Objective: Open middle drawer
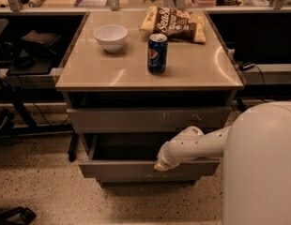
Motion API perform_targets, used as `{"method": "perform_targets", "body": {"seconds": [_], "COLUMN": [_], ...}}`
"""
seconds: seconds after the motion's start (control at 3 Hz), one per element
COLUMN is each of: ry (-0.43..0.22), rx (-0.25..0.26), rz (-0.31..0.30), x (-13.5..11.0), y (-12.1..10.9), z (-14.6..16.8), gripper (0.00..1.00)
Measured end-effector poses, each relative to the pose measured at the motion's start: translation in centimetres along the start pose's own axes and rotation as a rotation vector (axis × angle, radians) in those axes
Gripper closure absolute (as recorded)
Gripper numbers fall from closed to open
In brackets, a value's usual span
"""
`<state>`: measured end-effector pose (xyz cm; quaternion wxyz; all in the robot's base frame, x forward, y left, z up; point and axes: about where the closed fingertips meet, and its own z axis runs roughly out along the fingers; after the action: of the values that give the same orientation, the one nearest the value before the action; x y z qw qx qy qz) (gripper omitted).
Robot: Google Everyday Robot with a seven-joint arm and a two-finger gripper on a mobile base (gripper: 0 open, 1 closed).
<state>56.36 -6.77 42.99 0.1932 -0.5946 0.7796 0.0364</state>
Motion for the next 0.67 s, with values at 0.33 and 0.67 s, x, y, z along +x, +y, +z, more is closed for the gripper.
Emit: {"method": "perform_targets", "body": {"seconds": [0.33,0.67], "ry": [0.0,-0.019], "rx": [0.0,-0.018], "rz": [0.0,-0.024], "x": [0.0,0.3], "y": [0.0,1.1], "z": [0.0,0.2], "gripper": [1.0,1.0]}}
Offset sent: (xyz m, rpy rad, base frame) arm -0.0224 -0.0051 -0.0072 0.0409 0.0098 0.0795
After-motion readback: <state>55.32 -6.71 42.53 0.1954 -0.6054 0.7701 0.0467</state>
